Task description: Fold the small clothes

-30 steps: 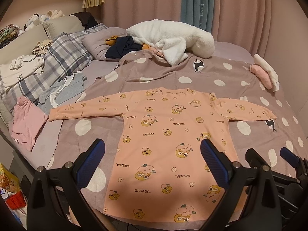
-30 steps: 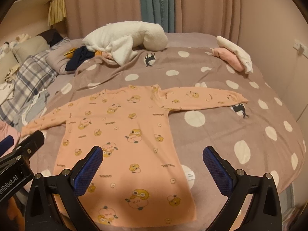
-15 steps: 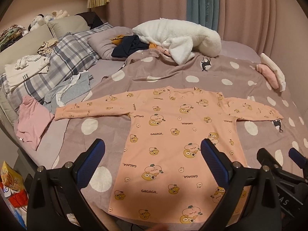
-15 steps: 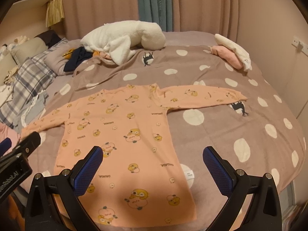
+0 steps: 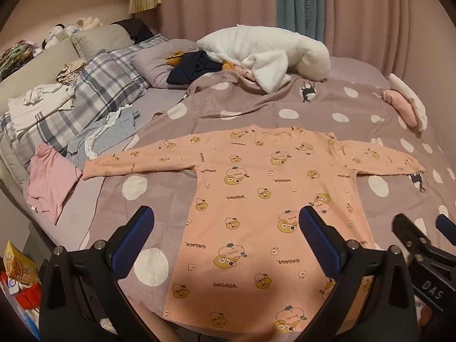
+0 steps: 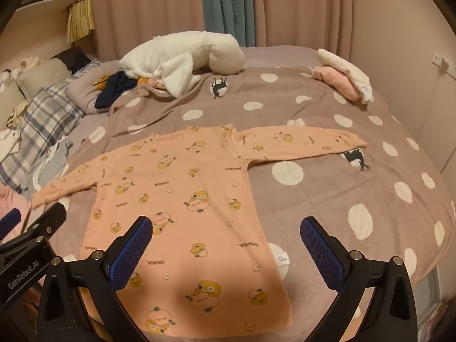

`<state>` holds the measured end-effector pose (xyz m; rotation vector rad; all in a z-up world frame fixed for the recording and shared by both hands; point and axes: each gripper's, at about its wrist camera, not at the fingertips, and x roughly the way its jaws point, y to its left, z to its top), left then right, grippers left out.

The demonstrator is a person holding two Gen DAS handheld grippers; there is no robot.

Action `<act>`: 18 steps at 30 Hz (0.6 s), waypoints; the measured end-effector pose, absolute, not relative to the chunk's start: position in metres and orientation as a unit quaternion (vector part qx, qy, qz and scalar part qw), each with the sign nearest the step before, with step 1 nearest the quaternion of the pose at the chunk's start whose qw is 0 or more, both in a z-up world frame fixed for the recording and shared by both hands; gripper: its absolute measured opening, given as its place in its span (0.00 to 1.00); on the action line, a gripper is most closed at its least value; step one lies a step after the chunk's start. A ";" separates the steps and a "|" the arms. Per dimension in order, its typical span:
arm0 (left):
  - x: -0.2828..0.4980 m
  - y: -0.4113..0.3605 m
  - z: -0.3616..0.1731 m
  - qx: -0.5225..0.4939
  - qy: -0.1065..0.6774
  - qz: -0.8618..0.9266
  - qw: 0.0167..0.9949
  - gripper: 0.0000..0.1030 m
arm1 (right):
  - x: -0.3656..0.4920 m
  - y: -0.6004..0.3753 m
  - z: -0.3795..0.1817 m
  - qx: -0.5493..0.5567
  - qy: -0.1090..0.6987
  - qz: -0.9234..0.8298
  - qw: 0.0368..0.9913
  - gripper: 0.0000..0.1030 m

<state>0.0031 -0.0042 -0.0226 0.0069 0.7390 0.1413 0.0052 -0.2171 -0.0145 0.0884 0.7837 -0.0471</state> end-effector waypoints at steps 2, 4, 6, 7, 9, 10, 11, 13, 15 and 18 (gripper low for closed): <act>0.006 -0.005 -0.025 0.006 0.369 0.067 0.927 0.99 | 0.005 -0.221 -0.014 0.045 0.374 -0.025 0.926 1.00; 0.008 -0.005 -0.028 -0.004 0.376 0.064 0.924 0.99 | 0.007 -0.227 -0.015 0.046 0.370 -0.032 0.927 1.00; 0.009 -0.005 -0.029 -0.015 0.377 0.060 0.924 0.99 | 0.010 -0.232 -0.017 0.047 0.370 -0.043 0.927 1.00; 0.010 -0.006 -0.028 -0.020 0.377 0.055 0.924 0.99 | 0.010 -0.234 -0.017 0.045 0.369 -0.045 0.927 1.00; 0.014 -0.009 -0.027 -0.023 0.380 0.054 0.923 0.99 | 0.011 -0.235 -0.017 0.038 0.367 -0.043 0.928 1.00; 0.015 -0.011 -0.027 -0.020 0.380 0.055 0.923 0.99 | 0.013 -0.236 -0.017 0.034 0.365 -0.041 0.929 1.00; 0.016 -0.013 -0.026 -0.015 0.377 0.057 0.924 0.99 | 0.013 -0.237 -0.017 0.031 0.362 -0.041 0.931 1.00; 0.015 -0.016 -0.024 -0.009 0.367 0.060 0.928 0.99 | 0.014 -0.237 -0.018 0.020 0.356 -0.044 0.933 1.00; 0.015 -0.017 -0.024 -0.006 0.367 0.058 0.928 0.99 | 0.015 -0.235 -0.020 0.001 0.349 -0.051 0.936 1.00; 0.015 -0.017 -0.024 -0.008 0.370 0.051 0.928 0.99 | 0.014 -0.234 -0.020 -0.012 0.345 -0.054 0.937 1.00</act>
